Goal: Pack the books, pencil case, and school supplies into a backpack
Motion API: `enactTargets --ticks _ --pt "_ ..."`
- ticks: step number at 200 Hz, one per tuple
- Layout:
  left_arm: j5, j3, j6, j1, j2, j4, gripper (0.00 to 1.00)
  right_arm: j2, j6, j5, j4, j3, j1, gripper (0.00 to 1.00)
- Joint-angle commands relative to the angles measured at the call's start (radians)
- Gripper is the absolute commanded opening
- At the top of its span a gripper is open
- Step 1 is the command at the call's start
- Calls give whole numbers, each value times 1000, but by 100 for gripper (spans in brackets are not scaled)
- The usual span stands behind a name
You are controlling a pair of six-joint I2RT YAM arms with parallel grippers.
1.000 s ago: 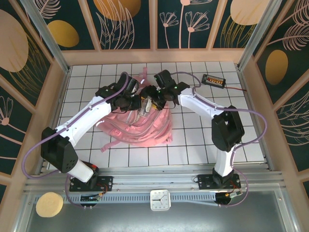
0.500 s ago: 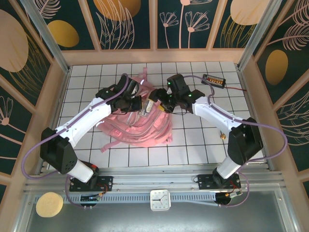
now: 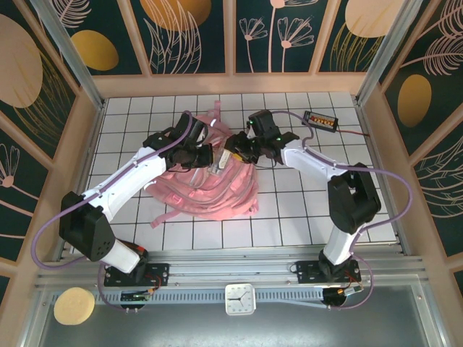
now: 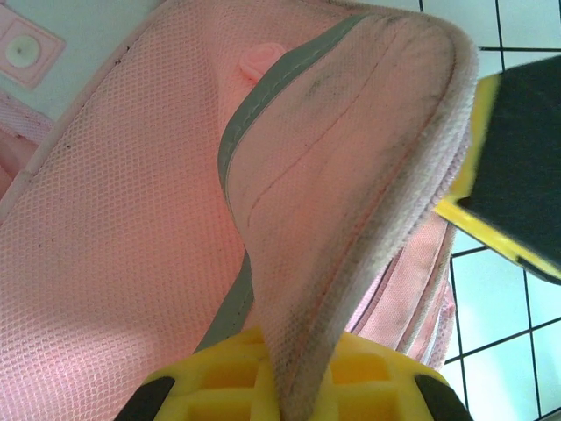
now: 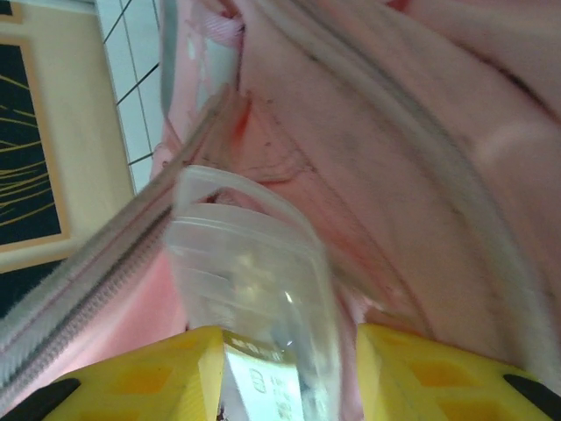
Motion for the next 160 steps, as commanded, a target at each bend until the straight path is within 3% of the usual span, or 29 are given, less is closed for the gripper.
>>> enactTargets --ticks 1,45,72,101,117,160 --pt "69 15 -3 -13 -39 87 0 26 -12 -86 108 33 42 45" --pt "58 48 5 -13 -35 73 0 10 118 -140 293 -16 86 33" --pt "54 50 5 -12 -35 66 0 29 211 -180 384 -54 97 33" --pt "48 35 4 -13 -37 65 0 -35 192 -153 303 -79 91 62" --pt "46 15 0 -13 -40 75 0 -89 146 -134 222 -86 81 73" --pt "65 -33 -17 -13 -37 122 0 -213 89 -108 77 -111 53 77"
